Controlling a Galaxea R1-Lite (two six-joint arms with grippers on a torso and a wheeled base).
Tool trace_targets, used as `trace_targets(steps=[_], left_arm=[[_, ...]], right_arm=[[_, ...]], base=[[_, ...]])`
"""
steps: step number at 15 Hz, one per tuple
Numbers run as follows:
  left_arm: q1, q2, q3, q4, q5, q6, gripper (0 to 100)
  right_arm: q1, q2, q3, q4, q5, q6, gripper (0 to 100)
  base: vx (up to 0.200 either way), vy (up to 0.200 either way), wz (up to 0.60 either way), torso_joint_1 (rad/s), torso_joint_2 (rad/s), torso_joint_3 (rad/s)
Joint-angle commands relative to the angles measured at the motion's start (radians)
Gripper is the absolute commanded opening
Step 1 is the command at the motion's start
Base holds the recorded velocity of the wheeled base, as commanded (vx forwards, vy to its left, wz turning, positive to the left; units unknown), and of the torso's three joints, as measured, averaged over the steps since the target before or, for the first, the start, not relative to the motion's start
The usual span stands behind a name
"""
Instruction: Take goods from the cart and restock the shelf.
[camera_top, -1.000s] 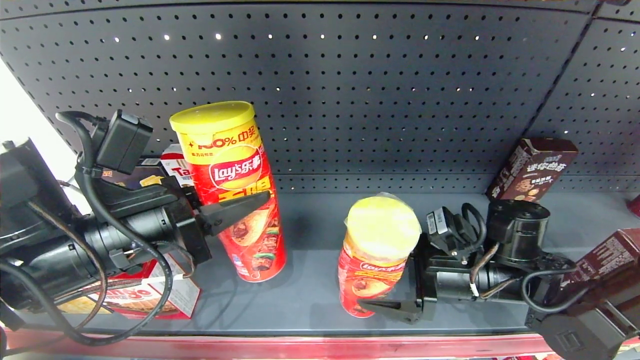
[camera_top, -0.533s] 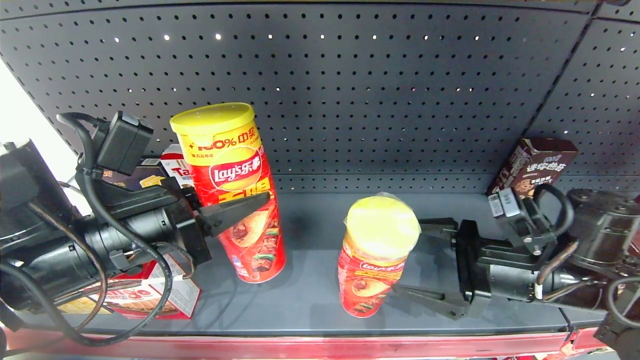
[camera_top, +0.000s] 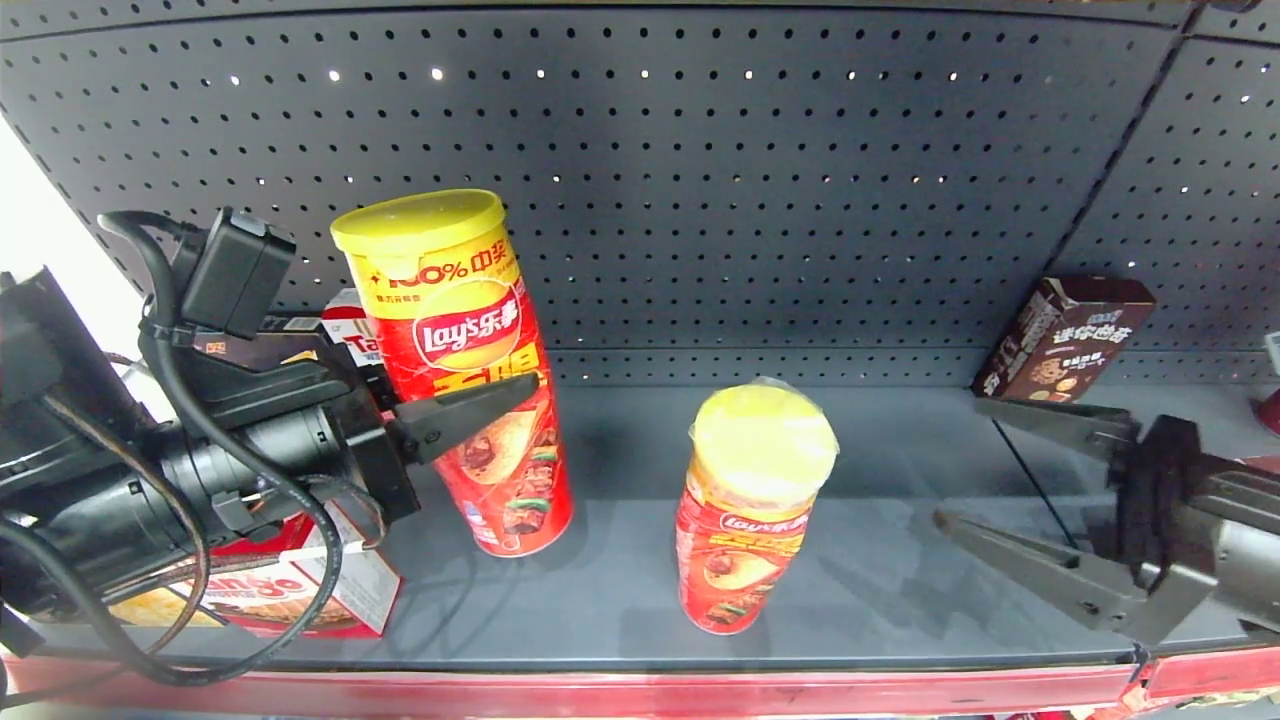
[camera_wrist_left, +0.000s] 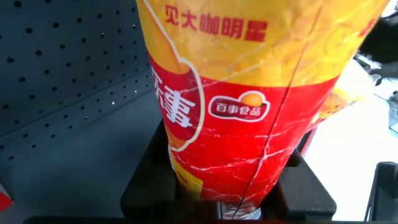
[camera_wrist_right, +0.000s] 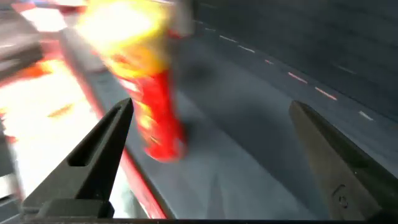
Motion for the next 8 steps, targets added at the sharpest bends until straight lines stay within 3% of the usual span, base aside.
trace_targets(steps=[1,3,6,8], left_arm=[[0.000,0.000,-0.001,0.000,0.000,0.001,0],[-0.005,0.000,0.000,0.000,-0.002,0.002,0],[-0.007,0.000,0.002,0.000,-0.002,0.002,0],[-0.008,0.001,-0.006,-0.001,-0.002,0.004,0]], right_arm=[[-0.036,-0.286,0.027,0.203,-0.213,-0.001,100],[-0.027,-0.452,0.101,0.332,-0.336,-0.001,100],[-0.053,-0.690,0.229,0.490,-0.399,0.002,100],[-0.159,-0.897,0.341,0.677,-0.483,0.048,100]], base=[[0.000,0.000,0.00,0.000,0.00,0.000],[0.000,0.000,0.00,0.000,0.00,0.000],[0.000,0.000,0.00,0.000,0.00,0.000],[0.000,0.000,0.00,0.000,0.00,0.000]])
